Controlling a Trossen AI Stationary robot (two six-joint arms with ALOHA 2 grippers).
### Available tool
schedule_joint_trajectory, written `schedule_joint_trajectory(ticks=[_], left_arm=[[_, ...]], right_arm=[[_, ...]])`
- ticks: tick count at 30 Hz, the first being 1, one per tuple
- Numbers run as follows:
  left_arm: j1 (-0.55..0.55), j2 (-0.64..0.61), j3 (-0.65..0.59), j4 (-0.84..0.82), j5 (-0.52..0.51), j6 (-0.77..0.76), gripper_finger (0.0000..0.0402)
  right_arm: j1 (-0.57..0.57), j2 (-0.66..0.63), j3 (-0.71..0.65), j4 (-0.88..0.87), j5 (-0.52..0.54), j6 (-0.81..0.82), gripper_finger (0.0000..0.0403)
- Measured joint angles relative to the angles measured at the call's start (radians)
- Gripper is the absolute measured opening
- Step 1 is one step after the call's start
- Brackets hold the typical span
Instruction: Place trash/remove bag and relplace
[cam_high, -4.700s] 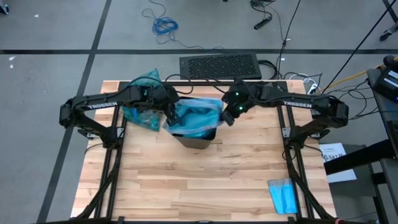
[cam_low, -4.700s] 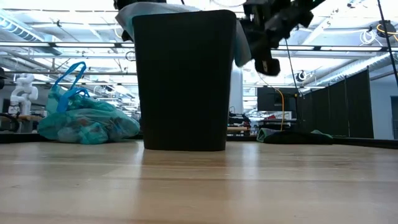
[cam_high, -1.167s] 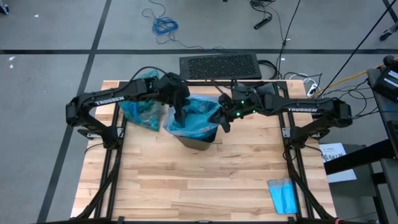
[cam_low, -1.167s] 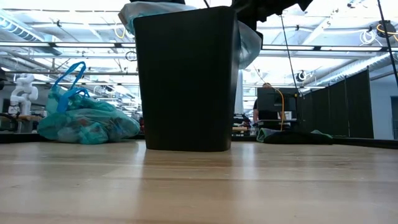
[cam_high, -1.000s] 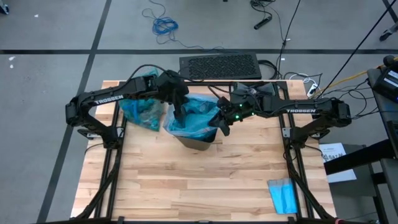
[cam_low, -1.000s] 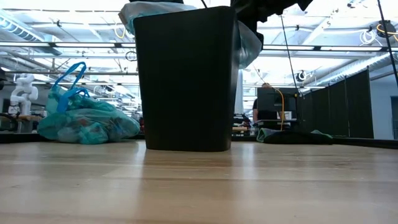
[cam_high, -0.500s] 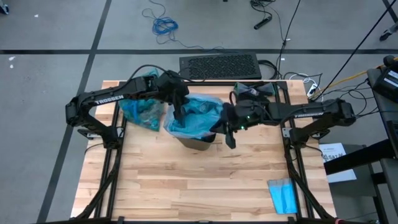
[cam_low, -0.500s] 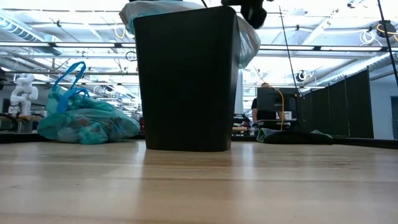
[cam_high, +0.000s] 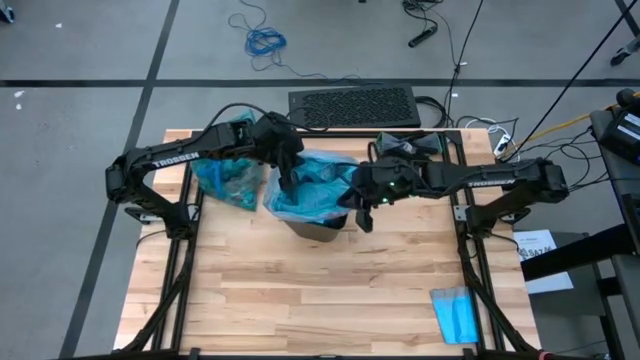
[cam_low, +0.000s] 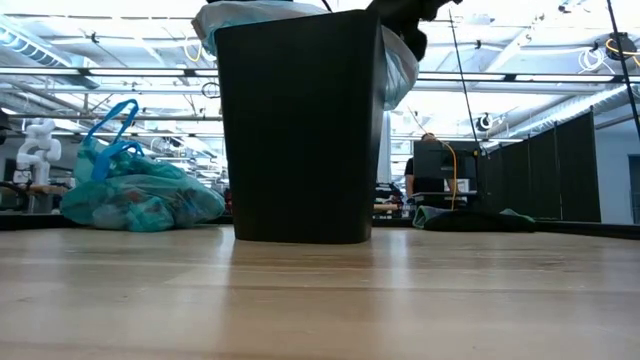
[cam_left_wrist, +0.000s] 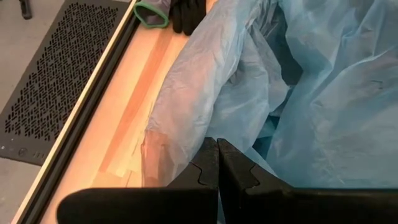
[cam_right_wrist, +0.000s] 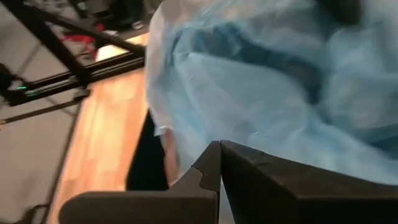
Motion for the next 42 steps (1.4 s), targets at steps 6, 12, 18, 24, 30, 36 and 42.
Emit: schedule_joint_trajectory(ticks=[6,12,18,24,30,36,42], left_arm=[[0.000,0.000,0.000,0.000,0.000,0.000,0.0000],[0.010,0.000,0.000,-0.003,0.000,-0.002,0.0000],[0.019,0.000,0.000,-0.005,0.001,-0.003,0.0000],[0.019,0.000,0.000,-0.020,0.001,-0.003,0.0000],[0.019,0.000,0.000,-0.037,0.001,-0.005,0.0000],[0.019,0.000,0.000,-0.037,0.002,-0.003,0.0000],[0.019,0.000,0.000,-0.046,0.002,-0.001,0.0000]], right_arm=[[-0.001,0.054,0.000,0.037,-0.140,0.045,0.0000],[0.037,0.053,0.050,-0.028,-0.190,0.049,0.0000],[0.072,0.051,0.071,-0.112,-0.186,0.046,0.0000],[0.103,0.052,0.071,-0.079,-0.109,0.048,0.0000],[0.074,0.064,0.137,-0.084,0.022,0.000,0.0000],[0.004,0.173,0.163,-0.076,-0.068,0.008,0.0000],[0.035,0.212,0.204,-0.092,-0.127,0.010,0.0000]])
